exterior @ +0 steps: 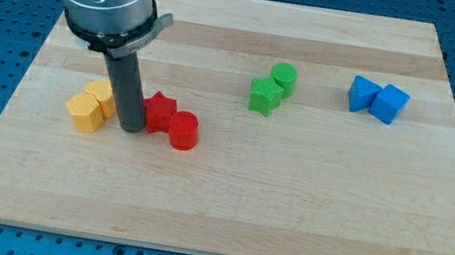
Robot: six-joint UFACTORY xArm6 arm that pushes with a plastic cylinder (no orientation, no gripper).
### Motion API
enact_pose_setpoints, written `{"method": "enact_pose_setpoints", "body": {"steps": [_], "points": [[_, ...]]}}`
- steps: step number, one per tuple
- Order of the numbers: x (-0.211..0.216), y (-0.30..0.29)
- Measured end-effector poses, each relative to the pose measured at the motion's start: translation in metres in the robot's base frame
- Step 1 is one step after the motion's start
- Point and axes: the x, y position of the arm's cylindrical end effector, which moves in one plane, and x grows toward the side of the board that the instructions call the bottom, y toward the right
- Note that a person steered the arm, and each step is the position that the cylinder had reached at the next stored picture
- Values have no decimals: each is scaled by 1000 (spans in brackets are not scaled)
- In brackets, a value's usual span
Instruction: Move the yellow hexagon closer to the red star
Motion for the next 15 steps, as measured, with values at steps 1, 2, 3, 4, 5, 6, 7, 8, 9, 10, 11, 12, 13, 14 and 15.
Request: {"method": "enact_pose_setpoints", "body": {"steps": [1,2,3,4,5,6,7,8,9,10,11,12,13,14,15], "points": [[-3,1],[24,-9],[53,-15],[58,-60],[46,-124],[19,-154],[3,-155],[-2,-144],[-2,-124],[-2,-99],[-1,-72],[5,-71],[25,-80],[24,-79],[15,-66]]}}
